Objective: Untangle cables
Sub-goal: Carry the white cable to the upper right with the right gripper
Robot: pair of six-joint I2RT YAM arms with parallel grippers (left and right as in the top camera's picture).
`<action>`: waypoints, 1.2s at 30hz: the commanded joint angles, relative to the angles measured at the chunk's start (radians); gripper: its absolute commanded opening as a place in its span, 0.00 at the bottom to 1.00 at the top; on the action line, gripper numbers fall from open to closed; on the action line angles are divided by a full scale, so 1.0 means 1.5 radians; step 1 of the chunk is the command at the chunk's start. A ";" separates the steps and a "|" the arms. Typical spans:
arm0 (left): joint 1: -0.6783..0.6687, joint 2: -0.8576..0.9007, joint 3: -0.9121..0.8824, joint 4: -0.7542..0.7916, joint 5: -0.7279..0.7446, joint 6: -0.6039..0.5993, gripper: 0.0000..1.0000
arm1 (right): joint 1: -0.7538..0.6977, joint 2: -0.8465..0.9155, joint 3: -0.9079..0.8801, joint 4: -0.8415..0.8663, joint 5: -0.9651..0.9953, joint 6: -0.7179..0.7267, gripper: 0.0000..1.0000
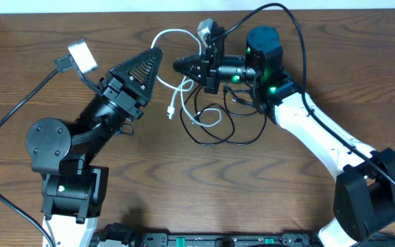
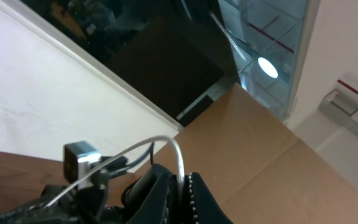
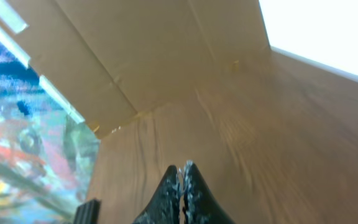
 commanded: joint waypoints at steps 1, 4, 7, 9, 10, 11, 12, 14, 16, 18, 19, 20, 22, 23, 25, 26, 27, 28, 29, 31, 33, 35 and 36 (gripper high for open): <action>0.003 -0.003 0.014 -0.002 -0.017 0.024 0.07 | -0.025 0.005 0.005 -0.060 0.044 0.056 0.01; 0.003 -0.002 0.014 -0.036 -0.022 0.059 0.07 | -0.049 -0.004 0.005 -0.140 0.091 0.056 0.01; 0.003 0.003 0.014 -0.086 -0.024 0.095 0.07 | -0.072 -0.028 0.005 -0.213 0.144 0.056 0.01; 0.003 0.013 0.014 -0.118 -0.026 0.112 0.08 | -0.086 -0.056 0.005 -0.257 0.175 0.055 0.01; 0.003 0.021 0.014 -0.131 -0.026 0.120 0.08 | -0.093 -0.072 0.005 -0.272 0.184 0.048 0.01; 0.003 0.028 0.014 -0.139 -0.026 0.121 0.12 | -0.099 -0.089 0.005 -0.286 0.190 0.038 0.01; 0.003 0.038 0.014 -0.146 -0.026 0.121 0.17 | -0.107 -0.108 0.005 -0.300 0.194 0.030 0.01; 0.003 0.053 0.014 -0.158 -0.025 0.121 0.29 | -0.123 -0.142 0.005 -0.316 0.196 0.030 0.01; 0.003 0.069 0.014 -0.169 -0.018 0.121 0.41 | -0.144 -0.180 0.006 -0.328 0.195 0.031 0.01; 0.003 0.086 0.014 -0.175 -0.012 0.121 0.50 | -0.170 -0.222 0.007 -0.337 0.195 0.042 0.01; 0.003 0.092 0.014 -0.175 -0.010 0.121 0.54 | -0.184 -0.240 0.007 -0.339 0.195 0.049 0.01; 0.003 0.099 0.014 -0.175 -0.003 0.121 0.58 | -0.197 -0.257 0.008 -0.341 0.196 0.057 0.01; 0.003 0.109 0.014 -0.176 0.000 0.121 0.64 | -0.231 -0.291 0.014 -0.348 0.197 0.073 0.01; 0.003 0.113 0.014 -0.179 0.000 0.121 0.66 | -0.252 -0.307 0.018 -0.352 0.199 0.081 0.01; 0.003 0.119 0.014 -0.189 -0.001 0.122 0.68 | -0.298 -0.334 0.028 -0.355 0.203 0.094 0.01; 0.003 0.120 0.014 -0.192 -0.001 0.122 0.68 | -0.320 -0.343 0.034 -0.357 0.205 0.102 0.01; 0.003 0.122 0.014 -0.197 -0.001 0.122 0.69 | -0.346 -0.351 0.042 -0.357 0.205 0.109 0.01; 0.003 0.123 0.014 -0.202 -0.001 0.122 0.68 | -0.374 -0.358 0.052 -0.357 0.205 0.119 0.01; 0.003 0.124 0.014 -0.207 -0.001 0.122 0.69 | -0.398 -0.362 0.060 -0.357 0.205 0.124 0.01; 0.003 0.125 0.014 -0.218 -0.001 0.124 0.69 | -0.453 -0.364 0.079 -0.357 0.206 0.128 0.01; 0.003 0.125 0.014 -0.234 -0.001 0.124 0.69 | -0.497 -0.361 0.085 -0.357 0.222 0.128 0.01; 0.003 0.128 0.014 -0.247 -0.001 0.124 0.69 | -0.543 -0.352 0.085 -0.363 0.243 0.123 0.01; 0.003 0.129 0.014 -0.254 -0.001 0.124 0.69 | -0.558 -0.343 0.085 -0.369 0.249 0.115 0.01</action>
